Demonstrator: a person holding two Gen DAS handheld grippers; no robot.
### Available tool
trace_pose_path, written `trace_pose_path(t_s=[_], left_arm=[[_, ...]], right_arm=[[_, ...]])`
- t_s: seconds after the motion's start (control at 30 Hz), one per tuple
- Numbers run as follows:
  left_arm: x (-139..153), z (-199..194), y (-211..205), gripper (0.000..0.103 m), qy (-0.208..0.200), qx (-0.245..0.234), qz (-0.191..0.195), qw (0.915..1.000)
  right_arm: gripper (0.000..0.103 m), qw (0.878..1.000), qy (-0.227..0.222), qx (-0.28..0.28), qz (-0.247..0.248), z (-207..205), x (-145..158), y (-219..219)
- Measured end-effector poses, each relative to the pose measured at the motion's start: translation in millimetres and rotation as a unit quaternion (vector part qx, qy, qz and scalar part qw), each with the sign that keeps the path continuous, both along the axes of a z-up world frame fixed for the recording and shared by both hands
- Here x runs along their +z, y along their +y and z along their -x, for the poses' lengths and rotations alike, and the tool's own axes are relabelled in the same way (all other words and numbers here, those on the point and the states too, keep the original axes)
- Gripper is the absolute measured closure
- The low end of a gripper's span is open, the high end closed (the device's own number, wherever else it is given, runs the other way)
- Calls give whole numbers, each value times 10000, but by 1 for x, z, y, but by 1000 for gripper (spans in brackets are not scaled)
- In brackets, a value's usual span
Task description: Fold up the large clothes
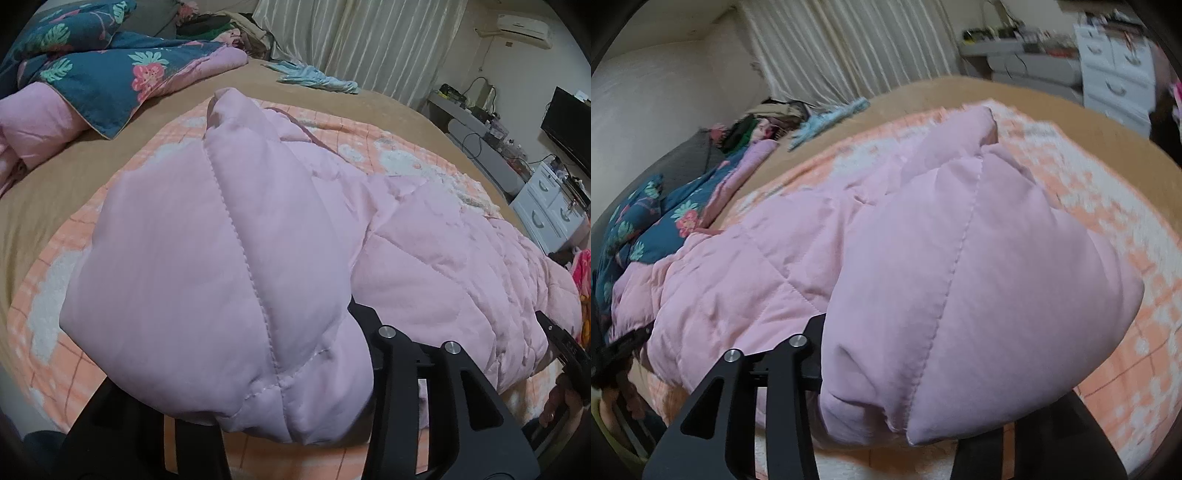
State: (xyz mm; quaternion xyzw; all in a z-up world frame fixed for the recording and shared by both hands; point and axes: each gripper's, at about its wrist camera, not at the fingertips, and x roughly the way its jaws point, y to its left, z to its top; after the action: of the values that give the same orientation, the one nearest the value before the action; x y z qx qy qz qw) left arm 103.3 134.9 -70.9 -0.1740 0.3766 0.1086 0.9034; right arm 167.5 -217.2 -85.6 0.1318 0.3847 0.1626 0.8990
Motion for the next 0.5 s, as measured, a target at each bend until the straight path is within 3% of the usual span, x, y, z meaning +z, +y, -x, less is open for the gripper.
trace_pose_path(t_s=[0.3,0.5], left_arm=[[-13,9,5,57,32,31,152,9999],[-11,16,11,38,132,76,275,9995]], right_arm=[[36,9980,541,-253,-199,-18,-19,-8],[20,9966,683,-418,-197,-13,-23,-14]])
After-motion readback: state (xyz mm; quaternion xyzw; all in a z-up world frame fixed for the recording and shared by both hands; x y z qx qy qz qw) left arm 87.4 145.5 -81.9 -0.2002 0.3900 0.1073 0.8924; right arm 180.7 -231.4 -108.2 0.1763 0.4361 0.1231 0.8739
